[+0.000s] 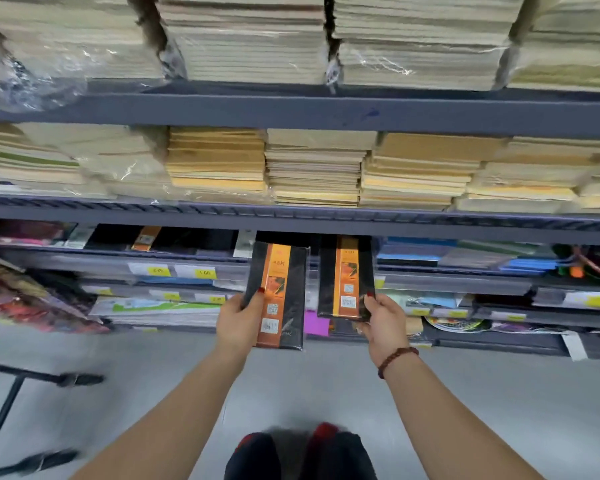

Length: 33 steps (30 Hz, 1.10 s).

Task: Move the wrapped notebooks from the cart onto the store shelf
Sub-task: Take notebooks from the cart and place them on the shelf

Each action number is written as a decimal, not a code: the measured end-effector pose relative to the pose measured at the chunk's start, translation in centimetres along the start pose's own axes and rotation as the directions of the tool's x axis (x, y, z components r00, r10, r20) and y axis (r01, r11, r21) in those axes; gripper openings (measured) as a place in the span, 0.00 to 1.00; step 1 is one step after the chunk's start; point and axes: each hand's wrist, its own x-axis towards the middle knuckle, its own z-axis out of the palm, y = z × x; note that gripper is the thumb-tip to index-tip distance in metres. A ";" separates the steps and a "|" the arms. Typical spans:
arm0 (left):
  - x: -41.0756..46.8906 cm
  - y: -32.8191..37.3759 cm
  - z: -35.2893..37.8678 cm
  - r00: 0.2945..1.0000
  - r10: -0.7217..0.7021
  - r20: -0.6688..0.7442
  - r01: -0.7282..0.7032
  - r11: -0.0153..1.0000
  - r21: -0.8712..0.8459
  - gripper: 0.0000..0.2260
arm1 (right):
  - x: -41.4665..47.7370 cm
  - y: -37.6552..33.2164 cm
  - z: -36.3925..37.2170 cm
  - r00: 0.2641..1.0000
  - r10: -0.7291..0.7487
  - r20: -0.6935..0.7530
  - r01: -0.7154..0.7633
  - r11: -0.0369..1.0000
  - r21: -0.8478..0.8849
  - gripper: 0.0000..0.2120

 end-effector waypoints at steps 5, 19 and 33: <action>1.4 -0.5 1.1 1.000 -0.006 0.001 0.006 1.000 -0.011 0.09 | 2.7 0.5 0.5 0.998 0.063 -0.011 -0.062 0.997 0.044 0.10; 4.2 -4.6 1.3 0.996 0.025 0.086 -0.014 0.991 -0.131 0.10 | 6.6 6.7 -0.5 0.654 -0.737 0.170 0.711 0.523 -0.471 0.31; 8.4 -4.6 2.0 0.991 0.115 0.069 -0.096 0.967 -0.235 0.13 | 13.0 4.5 2.8 0.277 -0.920 0.277 0.739 0.020 -0.674 0.15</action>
